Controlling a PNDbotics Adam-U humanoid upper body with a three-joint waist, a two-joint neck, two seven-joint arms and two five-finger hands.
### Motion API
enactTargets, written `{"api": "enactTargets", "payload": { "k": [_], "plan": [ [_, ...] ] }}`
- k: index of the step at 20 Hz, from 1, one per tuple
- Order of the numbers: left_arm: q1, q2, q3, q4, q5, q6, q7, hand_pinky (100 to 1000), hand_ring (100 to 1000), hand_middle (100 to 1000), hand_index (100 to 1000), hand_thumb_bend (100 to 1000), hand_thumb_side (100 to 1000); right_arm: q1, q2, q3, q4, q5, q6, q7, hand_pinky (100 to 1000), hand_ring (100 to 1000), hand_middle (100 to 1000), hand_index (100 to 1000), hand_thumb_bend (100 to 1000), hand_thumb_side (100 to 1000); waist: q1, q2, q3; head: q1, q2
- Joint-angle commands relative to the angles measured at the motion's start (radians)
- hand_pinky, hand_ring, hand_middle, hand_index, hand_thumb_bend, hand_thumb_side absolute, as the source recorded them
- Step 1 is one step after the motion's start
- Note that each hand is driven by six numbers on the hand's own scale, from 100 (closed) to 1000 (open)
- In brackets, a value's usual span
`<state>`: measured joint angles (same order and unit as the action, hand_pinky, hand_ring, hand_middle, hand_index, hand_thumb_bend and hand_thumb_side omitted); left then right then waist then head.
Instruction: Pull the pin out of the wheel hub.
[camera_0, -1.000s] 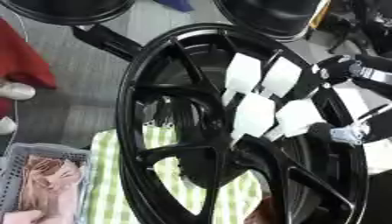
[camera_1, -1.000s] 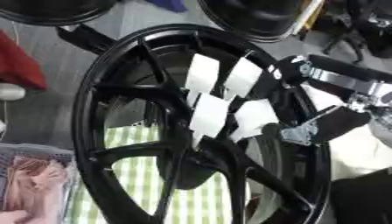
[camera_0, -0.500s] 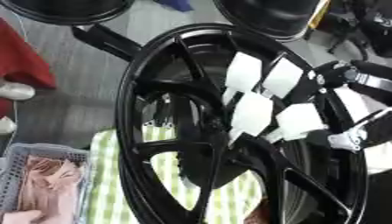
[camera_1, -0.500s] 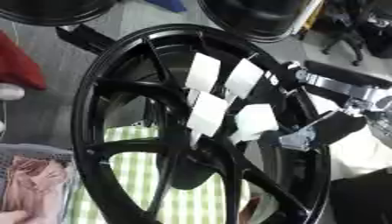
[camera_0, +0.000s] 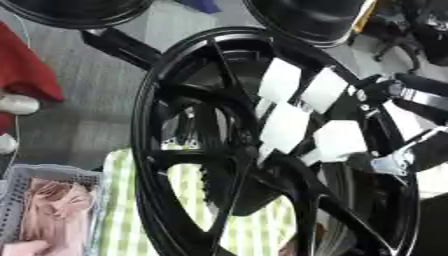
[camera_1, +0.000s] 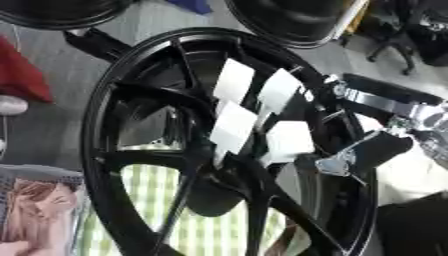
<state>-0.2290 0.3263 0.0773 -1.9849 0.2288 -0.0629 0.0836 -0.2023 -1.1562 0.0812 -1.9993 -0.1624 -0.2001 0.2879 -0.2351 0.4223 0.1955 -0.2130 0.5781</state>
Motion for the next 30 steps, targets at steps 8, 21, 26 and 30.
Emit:
{"api": "enactTargets", "payload": {
  "k": [8, 21, 26, 30],
  "plan": [
    [0.0, 0.006, 0.004, -0.015, 0.002, 0.008, -0.001, 1000, 762, 720, 850, 100, 762, -0.008, -0.016, 0.006, -0.001, -0.059, 0.002, -0.087, 360, 543, 440, 428, 110, 300, 0.009, -0.027, 0.001, -0.002, -0.003],
    [0.005, 0.008, 0.008, -0.015, 0.015, 0.014, 0.0, 1000, 763, 722, 851, 100, 756, -0.035, -0.043, -0.017, -0.001, -0.174, -0.029, -0.048, 321, 492, 345, 324, 100, 259, 0.009, -0.065, -0.005, 0.0, 0.008],
    [0.009, 0.012, 0.011, -0.015, 0.021, 0.016, 0.002, 1000, 763, 723, 851, 100, 753, -0.047, -0.061, -0.053, -0.001, -0.226, -0.016, -0.026, 313, 484, 334, 313, 100, 250, 0.009, -0.085, -0.013, 0.003, 0.01],
    [0.013, 0.014, 0.013, -0.015, 0.026, 0.018, 0.003, 1000, 763, 724, 851, 100, 751, -0.056, -0.077, -0.087, -0.001, -0.274, -0.006, -0.015, 306, 480, 328, 307, 100, 245, 0.009, -0.1, -0.02, 0.005, 0.012]
  ]
}}
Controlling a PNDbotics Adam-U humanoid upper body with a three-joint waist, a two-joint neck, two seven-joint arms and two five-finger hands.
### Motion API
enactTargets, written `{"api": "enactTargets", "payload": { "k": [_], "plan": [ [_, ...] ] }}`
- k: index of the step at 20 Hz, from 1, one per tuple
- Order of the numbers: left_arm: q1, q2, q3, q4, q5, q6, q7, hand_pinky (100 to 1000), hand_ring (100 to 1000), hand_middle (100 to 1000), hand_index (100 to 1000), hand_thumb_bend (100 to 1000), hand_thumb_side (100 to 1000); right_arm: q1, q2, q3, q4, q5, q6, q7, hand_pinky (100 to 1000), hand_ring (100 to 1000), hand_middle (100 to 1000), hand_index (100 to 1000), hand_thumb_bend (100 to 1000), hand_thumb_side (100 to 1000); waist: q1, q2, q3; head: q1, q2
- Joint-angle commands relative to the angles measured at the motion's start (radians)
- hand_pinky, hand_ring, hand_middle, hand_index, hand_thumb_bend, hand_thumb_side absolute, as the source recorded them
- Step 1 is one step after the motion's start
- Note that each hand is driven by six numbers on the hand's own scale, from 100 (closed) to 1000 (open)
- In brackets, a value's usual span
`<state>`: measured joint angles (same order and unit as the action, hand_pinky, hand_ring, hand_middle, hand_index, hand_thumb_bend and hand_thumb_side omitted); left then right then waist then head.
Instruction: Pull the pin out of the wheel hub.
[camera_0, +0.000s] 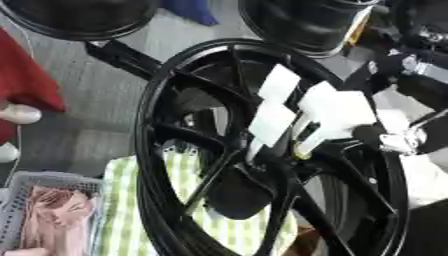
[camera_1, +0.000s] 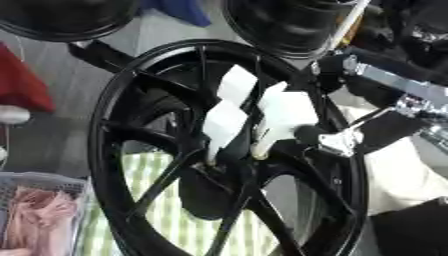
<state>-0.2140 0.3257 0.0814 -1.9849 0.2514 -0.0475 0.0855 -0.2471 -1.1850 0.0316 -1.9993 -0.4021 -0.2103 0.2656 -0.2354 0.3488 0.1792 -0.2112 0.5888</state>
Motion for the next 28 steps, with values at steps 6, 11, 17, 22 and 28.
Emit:
{"api": "enactTargets", "payload": {
  "k": [6, 11, 17, 22, 28],
  "plan": [
    [0.003, 0.021, 0.012, -0.015, 0.009, 0.002, 0.003, 1000, 764, 725, 851, 100, 747, -0.02, -0.075, -0.104, -0.001, -0.111, 0.025, 0.013, 289, 475, 324, 300, 100, 242, 0.009, -0.046, -0.017, 0.012, 0.007],
    [0.011, 0.029, 0.017, -0.015, 0.006, 0.0, 0.008, 1000, 764, 725, 851, 100, 745, -0.013, -0.098, -0.186, -0.001, -0.181, 0.034, -0.012, 273, 470, 318, 291, 100, 242, 0.009, -0.053, -0.036, 0.03, 0.021],
    [0.022, 0.032, 0.028, -0.015, -0.001, -0.007, 0.019, 1000, 763, 725, 851, 100, 743, 0.059, -0.116, -0.319, -0.001, -0.223, 0.043, -0.12, 264, 470, 320, 288, 100, 197, 0.024, -0.051, -0.074, 0.063, 0.028],
    [0.031, 0.032, 0.039, -0.015, -0.01, -0.015, 0.032, 1000, 762, 724, 851, 100, 740, 0.215, -0.079, -0.46, -0.001, -0.201, 0.046, -0.323, 271, 474, 327, 296, 100, 126, 0.044, -0.043, -0.11, 0.096, 0.027],
    [0.03, 0.028, 0.045, -0.015, -0.016, -0.027, 0.041, 1000, 762, 723, 850, 100, 731, 0.468, 0.06, -0.597, -0.001, -0.063, 0.04, -0.581, 278, 480, 337, 309, 100, 100, 0.074, -0.03, -0.133, 0.121, 0.025]
  ]
}}
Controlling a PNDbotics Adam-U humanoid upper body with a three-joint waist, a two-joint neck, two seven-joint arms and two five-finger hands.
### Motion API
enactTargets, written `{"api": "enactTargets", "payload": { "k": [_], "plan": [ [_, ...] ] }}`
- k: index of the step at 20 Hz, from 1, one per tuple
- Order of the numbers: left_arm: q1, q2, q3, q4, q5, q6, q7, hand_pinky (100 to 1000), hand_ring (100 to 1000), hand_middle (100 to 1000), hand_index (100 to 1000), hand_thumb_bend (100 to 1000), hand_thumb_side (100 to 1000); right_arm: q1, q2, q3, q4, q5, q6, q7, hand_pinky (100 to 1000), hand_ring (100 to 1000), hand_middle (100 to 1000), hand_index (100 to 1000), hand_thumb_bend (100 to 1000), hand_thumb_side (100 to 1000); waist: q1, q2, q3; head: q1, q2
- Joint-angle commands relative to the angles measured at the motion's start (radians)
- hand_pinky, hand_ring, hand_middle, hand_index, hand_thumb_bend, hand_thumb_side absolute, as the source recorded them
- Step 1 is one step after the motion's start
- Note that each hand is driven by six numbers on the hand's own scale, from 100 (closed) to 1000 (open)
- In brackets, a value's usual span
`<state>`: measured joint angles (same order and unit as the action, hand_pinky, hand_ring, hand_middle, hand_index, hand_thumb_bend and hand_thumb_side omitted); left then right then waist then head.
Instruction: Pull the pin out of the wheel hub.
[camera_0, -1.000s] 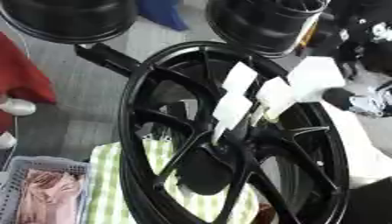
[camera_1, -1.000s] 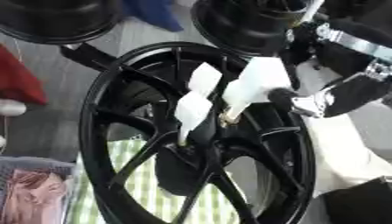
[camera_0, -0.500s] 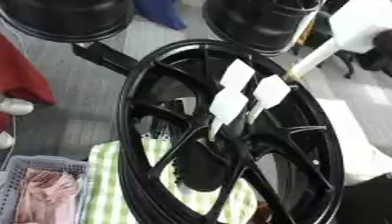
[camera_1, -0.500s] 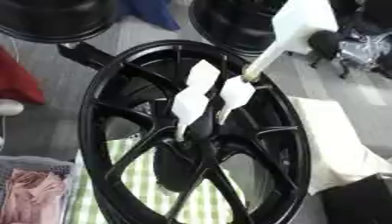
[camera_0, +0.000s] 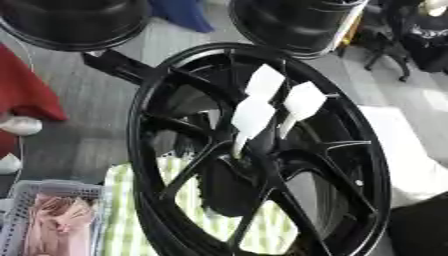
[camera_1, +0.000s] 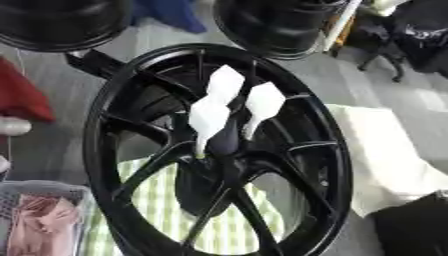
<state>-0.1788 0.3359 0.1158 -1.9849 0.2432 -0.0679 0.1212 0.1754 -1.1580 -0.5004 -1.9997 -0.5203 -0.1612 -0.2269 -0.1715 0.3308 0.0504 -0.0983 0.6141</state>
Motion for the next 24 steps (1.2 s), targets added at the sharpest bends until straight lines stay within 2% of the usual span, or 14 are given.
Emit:
{"api": "enactTargets", "payload": {
  "k": [1, 5, 7, 9, 10, 12, 13, 14, 15, 16, 17, 21, 24],
  "plan": [
    [-0.006, 0.017, 0.01, -0.015, -0.008, -0.009, 0.005, 1000, 762, 723, 850, 100, 734, 0.085, 0.063, -0.082, 0.0, 0.081, -0.018, -0.121, 279, 481, 336, 310, 100, 100, 0.015, -0.01, -0.005, 0.008, -0.001],
    [-0.008, 0.006, 0.012, -0.015, -0.004, -0.015, 0.009, 1000, 761, 723, 850, 100, 734, 0.243, 0.216, -0.129, 0.0, 0.213, -0.031, -0.221, 279, 484, 341, 316, 134, 100, 0.04, -0.007, -0.009, 0.012, -0.001],
    [-0.008, -0.001, 0.012, -0.015, 0.0, -0.016, 0.012, 1000, 761, 723, 850, 100, 734, 0.296, 0.289, -0.133, 0.0, 0.281, -0.012, -0.267, 277, 486, 346, 322, 142, 100, 0.052, -0.009, -0.01, 0.013, 0.0],
    [-0.008, -0.009, 0.013, -0.015, 0.004, -0.016, 0.015, 1000, 761, 723, 850, 100, 732, 0.337, 0.37, -0.12, 0.0, 0.366, 0.027, -0.304, 280, 515, 389, 371, 198, 100, 0.067, -0.012, -0.01, 0.016, -0.005],
    [-0.008, -0.012, 0.013, -0.015, 0.006, -0.017, 0.016, 1000, 761, 723, 850, 100, 731, 0.351, 0.408, -0.109, 0.0, 0.413, 0.052, -0.32, 334, 585, 487, 470, 418, 100, 0.075, -0.012, -0.009, 0.018, -0.007],
    [-0.007, -0.017, 0.014, -0.015, 0.008, -0.019, 0.016, 1000, 761, 722, 850, 100, 730, 0.366, 0.474, -0.078, 0.0, 0.513, 0.103, -0.328, 474, 721, 683, 671, 561, 133, 0.087, -0.013, -0.006, 0.018, -0.008],
    [-0.006, -0.019, 0.014, -0.015, 0.009, -0.02, 0.017, 1000, 760, 722, 850, 100, 730, 0.367, 0.504, -0.063, 0.0, 0.558, 0.125, -0.323, 485, 731, 698, 682, 561, 136, 0.093, -0.013, -0.005, 0.016, -0.007],
    [-0.006, -0.021, 0.015, -0.015, 0.01, -0.021, 0.018, 1000, 760, 721, 850, 100, 724, 0.365, 0.527, -0.051, 0.0, 0.591, 0.14, -0.324, 541, 790, 788, 731, 509, 127, 0.098, -0.014, -0.004, 0.014, -0.007],
    [-0.005, -0.023, 0.015, -0.015, 0.011, -0.021, 0.019, 1000, 760, 721, 850, 100, 724, 0.362, 0.55, -0.038, 0.0, 0.613, 0.15, -0.332, 545, 796, 795, 733, 497, 121, 0.103, -0.013, -0.004, 0.012, -0.008],
    [-0.005, -0.024, 0.016, -0.015, 0.011, -0.021, 0.021, 1000, 760, 721, 850, 100, 724, 0.36, 0.57, -0.029, 0.0, 0.624, 0.161, -0.347, 554, 814, 819, 734, 389, 100, 0.109, -0.013, -0.004, 0.011, -0.008],
    [-0.005, -0.025, 0.016, -0.015, 0.012, -0.021, 0.022, 1000, 760, 721, 850, 100, 723, 0.357, 0.585, -0.02, 0.0, 0.628, 0.173, -0.366, 551, 815, 819, 731, 366, 100, 0.113, -0.012, -0.003, 0.011, -0.009],
    [-0.006, -0.027, 0.015, -0.015, 0.016, -0.026, 0.022, 1000, 760, 721, 850, 100, 723, 0.345, 0.608, 0.005, 0.0, 0.628, 0.178, -0.432, 538, 810, 808, 720, 374, 100, 0.127, -0.01, -0.002, 0.013, -0.013],
    [-0.005, -0.029, 0.014, -0.015, 0.015, -0.026, 0.02, 1000, 760, 721, 850, 100, 725, 0.341, 0.611, 0.009, 0.0, 0.621, 0.165, -0.467, 527, 802, 794, 706, 365, 100, 0.13, -0.007, -0.002, 0.014, -0.016]
  ]
}}
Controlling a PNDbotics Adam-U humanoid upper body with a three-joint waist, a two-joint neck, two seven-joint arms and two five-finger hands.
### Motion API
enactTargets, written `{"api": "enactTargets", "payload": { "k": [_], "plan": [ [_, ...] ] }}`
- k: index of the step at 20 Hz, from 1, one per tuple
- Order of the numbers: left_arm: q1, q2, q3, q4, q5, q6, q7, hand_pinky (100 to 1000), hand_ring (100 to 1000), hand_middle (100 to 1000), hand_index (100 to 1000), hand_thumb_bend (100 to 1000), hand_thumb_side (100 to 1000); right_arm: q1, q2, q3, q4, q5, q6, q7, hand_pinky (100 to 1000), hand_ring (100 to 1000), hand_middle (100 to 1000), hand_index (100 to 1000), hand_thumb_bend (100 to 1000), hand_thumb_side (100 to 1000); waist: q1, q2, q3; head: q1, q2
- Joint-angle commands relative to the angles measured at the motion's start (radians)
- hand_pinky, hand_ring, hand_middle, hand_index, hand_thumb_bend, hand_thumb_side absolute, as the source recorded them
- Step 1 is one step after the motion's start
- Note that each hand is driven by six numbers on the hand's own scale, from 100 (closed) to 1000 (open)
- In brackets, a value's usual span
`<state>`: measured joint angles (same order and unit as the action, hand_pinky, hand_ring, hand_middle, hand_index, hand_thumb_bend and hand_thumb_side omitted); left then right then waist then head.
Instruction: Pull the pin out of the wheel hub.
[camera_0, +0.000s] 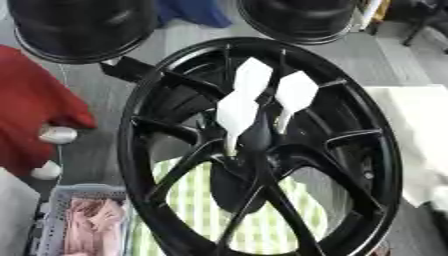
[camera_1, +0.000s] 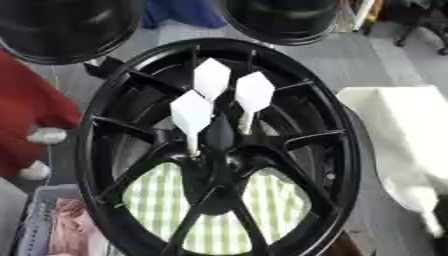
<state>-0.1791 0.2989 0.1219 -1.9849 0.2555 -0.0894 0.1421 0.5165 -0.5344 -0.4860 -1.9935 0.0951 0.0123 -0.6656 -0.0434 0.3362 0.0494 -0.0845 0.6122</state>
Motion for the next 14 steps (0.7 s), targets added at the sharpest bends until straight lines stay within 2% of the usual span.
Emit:
{"api": "enactTargets", "payload": {
  "k": [1, 3, 4, 6, 9, 12, 14],
  "plan": [
    [-0.005, 0.007, 0.008, -0.015, 0.002, -0.004, -0.001, 1000, 759, 721, 850, 100, 726, -0.003, -0.014, -0.003, -0.006, 0.004, -0.019, -0.034, 519, 797, 790, 701, 348, 100, 0.001, -0.011, -0.001, 0.0, -0.015],
    [-0.006, 0.008, 0.007, -0.015, 0.001, -0.004, -0.002, 1000, 759, 721, 849, 100, 725, -0.011, -0.019, 0.0, -0.006, -0.002, -0.052, -0.055, 496, 775, 760, 686, 496, 118, 0.0, -0.01, -0.001, 0.001, -0.015],
    [-0.007, 0.009, 0.007, -0.015, 0.001, -0.005, -0.002, 1000, 759, 721, 849, 100, 725, -0.014, -0.025, 0.002, -0.006, -0.004, -0.07, -0.07, 489, 761, 737, 671, 491, 173, -0.001, -0.009, 0.0, 0.001, -0.016],
    [-0.009, 0.01, 0.006, -0.015, 0.001, -0.006, -0.003, 1000, 759, 721, 849, 100, 726, -0.026, -0.043, 0.007, -0.006, -0.017, -0.119, -0.116, 488, 726, 668, 637, 392, 203, -0.004, -0.008, 0.001, 0.002, -0.016],
    [-0.011, 0.011, 0.003, -0.015, 0.001, -0.005, -0.006, 1000, 760, 721, 849, 100, 727, -0.05, -0.085, 0.024, -0.006, -0.022, -0.229, -0.174, 492, 697, 624, 623, 289, 245, -0.011, -0.008, 0.004, -0.002, -0.017],
    [-0.015, 0.011, 0.0, -0.015, 0.003, -0.003, -0.01, 1000, 760, 721, 849, 100, 727, -0.077, -0.12, 0.056, -0.006, -0.021, -0.311, -0.195, 494, 688, 606, 621, 226, 278, -0.018, -0.008, 0.01, -0.004, -0.015],
    [-0.018, 0.012, -0.002, -0.015, 0.003, -0.002, -0.013, 1000, 760, 721, 849, 100, 727, -0.101, -0.136, 0.087, -0.006, -0.021, -0.355, -0.204, 494, 682, 599, 616, 223, 263, -0.022, -0.008, 0.014, -0.006, -0.015]
  ]
}}
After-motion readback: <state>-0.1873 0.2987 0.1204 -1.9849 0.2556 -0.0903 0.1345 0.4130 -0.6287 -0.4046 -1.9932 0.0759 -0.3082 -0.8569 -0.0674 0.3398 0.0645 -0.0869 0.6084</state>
